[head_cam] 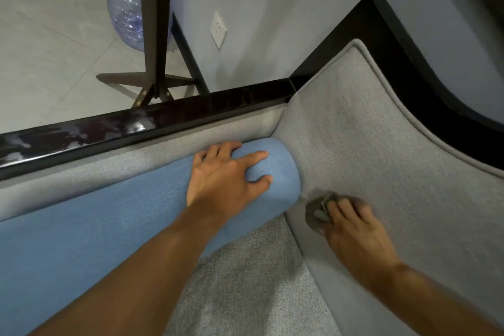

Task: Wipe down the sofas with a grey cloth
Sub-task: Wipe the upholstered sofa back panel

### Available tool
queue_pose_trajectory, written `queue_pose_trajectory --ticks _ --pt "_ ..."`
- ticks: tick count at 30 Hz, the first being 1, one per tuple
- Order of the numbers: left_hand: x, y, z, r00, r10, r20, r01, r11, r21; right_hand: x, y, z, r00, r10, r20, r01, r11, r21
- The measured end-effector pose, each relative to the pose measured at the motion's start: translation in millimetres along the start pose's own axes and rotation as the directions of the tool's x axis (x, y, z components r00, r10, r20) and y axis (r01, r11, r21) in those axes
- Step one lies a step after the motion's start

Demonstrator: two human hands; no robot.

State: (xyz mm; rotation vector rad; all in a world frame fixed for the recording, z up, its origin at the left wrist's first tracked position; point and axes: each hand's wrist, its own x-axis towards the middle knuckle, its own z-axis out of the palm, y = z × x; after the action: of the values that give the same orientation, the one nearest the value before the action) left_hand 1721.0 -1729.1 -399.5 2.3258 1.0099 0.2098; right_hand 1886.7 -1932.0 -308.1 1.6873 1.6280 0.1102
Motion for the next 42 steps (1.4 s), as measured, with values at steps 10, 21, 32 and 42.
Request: queue_pose_trajectory --ticks 10,21,32,42 --pt "-3.5 4.2 -5.0 0.999 0.001 0.044 0.000 1.000 -0.019 -36.5 4.3 -13.7 0.974 0.160 -0.159 -0.153 0.987 0.059" --pt "-44.4 23.6 10.0 0.991 0.127 0.028 -0.130 0.975 0.178 -151.7 85.1 -100.5 0.757 0.606 -0.242 -0.573 0.795 0.197" --pt "-9.6 4.1 -9.1 0.990 0.021 0.137 -0.029 0.998 0.058 -192.4 110.3 -119.0 0.538 0.791 -0.290 -0.748 0.607 0.269" --pt "-26.7 13.1 -7.8 0.991 0.059 0.123 -0.069 0.995 0.076 -191.3 69.2 -97.8 0.701 0.676 -0.228 -0.606 0.733 0.309"
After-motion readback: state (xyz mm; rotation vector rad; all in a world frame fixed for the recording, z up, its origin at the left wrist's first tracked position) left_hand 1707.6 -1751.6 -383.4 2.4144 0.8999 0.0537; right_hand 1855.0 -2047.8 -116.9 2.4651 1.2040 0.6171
